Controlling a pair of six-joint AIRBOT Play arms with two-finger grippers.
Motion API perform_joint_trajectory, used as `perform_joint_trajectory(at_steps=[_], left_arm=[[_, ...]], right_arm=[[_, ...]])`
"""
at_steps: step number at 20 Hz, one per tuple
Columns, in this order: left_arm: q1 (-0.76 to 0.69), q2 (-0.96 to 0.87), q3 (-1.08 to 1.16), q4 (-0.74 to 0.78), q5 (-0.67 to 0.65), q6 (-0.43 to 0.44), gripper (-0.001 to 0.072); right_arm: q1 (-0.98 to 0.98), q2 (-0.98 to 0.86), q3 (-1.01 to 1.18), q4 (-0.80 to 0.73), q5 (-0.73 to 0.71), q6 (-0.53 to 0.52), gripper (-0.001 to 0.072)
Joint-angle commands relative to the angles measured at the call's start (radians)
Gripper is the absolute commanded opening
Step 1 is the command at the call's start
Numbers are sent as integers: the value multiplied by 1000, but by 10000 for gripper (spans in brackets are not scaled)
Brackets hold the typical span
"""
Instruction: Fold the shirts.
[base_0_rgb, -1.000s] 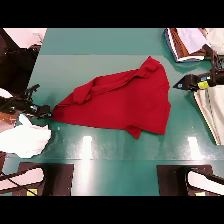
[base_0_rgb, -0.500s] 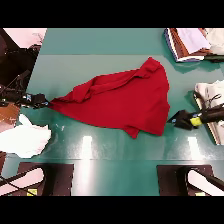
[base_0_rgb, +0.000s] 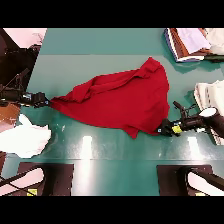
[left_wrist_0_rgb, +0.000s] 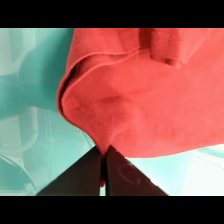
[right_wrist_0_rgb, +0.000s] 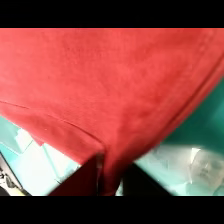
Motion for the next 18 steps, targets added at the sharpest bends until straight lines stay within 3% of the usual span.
perform_joint_trajectory(at_steps=[1,4,8,13,18], left_arm=[[0,2,4,-7,-13,0,27],[0,68,65,-49,-15,-31,27],[0,217,305,-182,-44,-60,27],[0,353,717,-383,20,-82,27],[0,380,1147,-398,71,-154,27]], right_arm=[[22,80,0,-26,-43,0,20],[-2,219,121,-60,-39,37,20],[-115,354,508,-56,-87,59,20],[-280,386,1037,-58,-96,57,20],[-469,386,1414,-58,-55,57,20]])
